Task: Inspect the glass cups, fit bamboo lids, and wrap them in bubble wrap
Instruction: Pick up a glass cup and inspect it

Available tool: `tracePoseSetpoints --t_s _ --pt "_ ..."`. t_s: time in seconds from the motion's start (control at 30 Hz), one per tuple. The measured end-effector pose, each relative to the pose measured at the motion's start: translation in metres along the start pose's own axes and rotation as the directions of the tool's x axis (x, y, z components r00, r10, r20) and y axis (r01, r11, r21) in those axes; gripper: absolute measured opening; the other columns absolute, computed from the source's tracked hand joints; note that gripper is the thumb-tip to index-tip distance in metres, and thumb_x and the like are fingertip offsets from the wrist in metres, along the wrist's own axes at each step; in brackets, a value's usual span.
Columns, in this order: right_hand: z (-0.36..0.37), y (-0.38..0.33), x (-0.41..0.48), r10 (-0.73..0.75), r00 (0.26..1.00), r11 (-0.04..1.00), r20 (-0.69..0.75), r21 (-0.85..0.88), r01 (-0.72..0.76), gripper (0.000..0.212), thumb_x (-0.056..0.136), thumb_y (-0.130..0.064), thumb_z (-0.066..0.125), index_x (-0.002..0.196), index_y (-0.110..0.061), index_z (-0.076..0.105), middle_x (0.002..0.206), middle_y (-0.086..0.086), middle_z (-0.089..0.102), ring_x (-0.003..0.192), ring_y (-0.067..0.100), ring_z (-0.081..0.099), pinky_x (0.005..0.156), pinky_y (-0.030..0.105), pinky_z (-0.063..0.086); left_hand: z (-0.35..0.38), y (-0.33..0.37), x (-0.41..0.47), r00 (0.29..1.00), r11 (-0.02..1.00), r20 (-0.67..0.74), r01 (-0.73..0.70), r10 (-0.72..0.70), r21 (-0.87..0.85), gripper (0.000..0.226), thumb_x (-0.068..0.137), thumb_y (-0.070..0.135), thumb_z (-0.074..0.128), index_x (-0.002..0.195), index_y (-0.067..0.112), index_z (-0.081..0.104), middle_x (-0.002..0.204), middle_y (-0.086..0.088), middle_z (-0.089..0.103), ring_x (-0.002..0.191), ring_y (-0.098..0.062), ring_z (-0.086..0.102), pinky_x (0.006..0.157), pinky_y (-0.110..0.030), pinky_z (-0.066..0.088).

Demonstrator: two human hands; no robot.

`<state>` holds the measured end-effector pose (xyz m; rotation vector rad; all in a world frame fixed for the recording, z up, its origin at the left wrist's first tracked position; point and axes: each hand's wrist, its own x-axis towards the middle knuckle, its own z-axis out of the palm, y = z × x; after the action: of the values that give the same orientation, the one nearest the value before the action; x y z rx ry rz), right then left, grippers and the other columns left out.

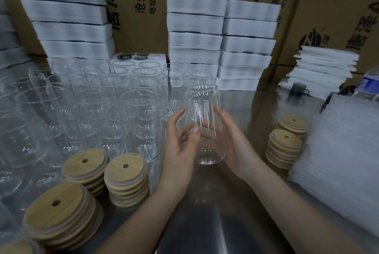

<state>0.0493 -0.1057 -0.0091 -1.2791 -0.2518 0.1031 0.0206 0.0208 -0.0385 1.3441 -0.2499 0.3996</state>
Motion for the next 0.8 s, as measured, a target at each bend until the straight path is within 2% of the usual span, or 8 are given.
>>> tracePoseSetpoints --t_s 0.07,0.17,0.23,0.33,0.4,0.5,0.63,0.8 --pt "-0.002 0.001 0.002 0.021 0.999 0.999 0.033 0.044 -0.022 0.047 0.091 -0.043 0.047 0.138 -0.035 0.044 0.123 0.009 0.068 0.117 0.029 0.064 0.096 0.05 0.051 0.0 0.002 0.002 0.999 0.999 -0.029 0.02 -0.02 -0.025 0.038 0.099 0.023 0.054 0.133 0.036 0.048 0.125 -0.003 0.06 0.105 -0.008 0.066 0.084 -0.026 0.055" --pt "-0.001 0.007 0.001 -0.013 1.0 1.0 0.019 0.005 0.013 0.062 0.082 -0.042 0.058 0.141 -0.035 0.039 0.123 0.015 0.067 0.111 0.033 0.066 0.094 0.058 0.051 -0.001 0.002 0.005 0.997 0.998 -0.038 0.065 -0.066 -0.009 0.037 0.099 0.027 0.049 0.135 0.037 0.046 0.135 0.015 0.052 0.121 0.007 0.052 0.103 -0.021 0.045" --pt "-0.001 0.011 0.002 -0.033 0.999 0.999 -0.033 -0.039 0.032 0.071 0.076 -0.042 0.067 0.141 -0.031 0.04 0.124 0.016 0.065 0.11 0.04 0.064 0.094 0.062 0.05 -0.002 0.004 0.007 0.996 0.995 -0.018 0.092 -0.091 0.029 0.057 0.087 0.044 0.054 0.142 0.034 0.041 0.136 0.021 0.044 0.119 0.02 0.044 0.098 -0.005 0.039" --pt "-0.001 0.017 0.003 -0.049 0.995 0.996 -0.085 -0.083 0.042 0.087 0.068 -0.046 0.072 0.143 -0.013 0.042 0.099 0.0 0.071 0.082 0.018 0.068 0.069 0.039 0.059 0.0 0.004 0.008 0.991 0.981 -0.005 0.129 -0.13 0.145 0.09 0.07 0.054 0.06 0.151 0.026 0.034 0.131 0.008 0.037 0.124 0.001 0.043 0.097 -0.011 0.038" --pt "-0.001 0.021 0.005 -0.076 0.993 0.99 -0.096 -0.127 0.063 0.078 0.067 -0.051 0.07 0.131 -0.01 0.055 0.081 -0.009 0.069 0.078 0.007 0.067 0.063 0.024 0.055 0.002 0.005 0.007 0.991 0.974 0.004 0.131 -0.134 0.184 0.097 0.066 0.054 0.062 0.152 0.025 0.031 0.13 0.004 0.04 0.119 -0.005 0.047 0.091 -0.013 0.043" --pt "0.003 0.018 0.008 -0.037 0.992 0.997 -0.123 -0.071 0.028 0.053 0.073 -0.059 0.062 0.112 -0.024 0.065 0.1 0.005 0.07 0.092 0.018 0.068 0.079 0.036 0.057 0.0 0.007 0.005 0.993 0.983 -0.008 0.115 -0.115 0.141 0.086 0.069 0.048 0.066 0.146 0.03 0.033 0.127 0.002 0.05 0.109 -0.005 0.055 0.076 -0.012 0.049" --pt "0.002 0.009 0.014 0.076 0.994 0.99 -0.084 0.127 -0.065 0.031 0.099 -0.045 0.043 0.124 -0.032 0.056 0.102 0.0 0.074 0.092 0.017 0.07 0.089 0.039 0.054 -0.002 0.01 0.004 0.997 0.995 -0.016 0.082 -0.081 0.057 0.053 0.092 0.021 0.064 0.136 0.031 0.038 0.129 -0.008 0.054 0.113 -0.015 0.06 0.086 -0.025 0.054" --pt "0.008 0.005 0.012 0.083 0.996 0.987 -0.027 0.143 -0.079 0.025 0.101 -0.034 0.044 0.126 -0.032 0.046 0.119 0.016 0.068 0.1 0.03 0.068 0.087 0.045 0.053 -0.003 0.012 0.008 0.994 0.995 -0.044 0.098 -0.098 -0.006 0.046 0.099 0.015 0.053 0.143 0.022 0.041 0.124 -0.005 0.059 0.111 -0.011 0.061 0.09 -0.021 0.052"
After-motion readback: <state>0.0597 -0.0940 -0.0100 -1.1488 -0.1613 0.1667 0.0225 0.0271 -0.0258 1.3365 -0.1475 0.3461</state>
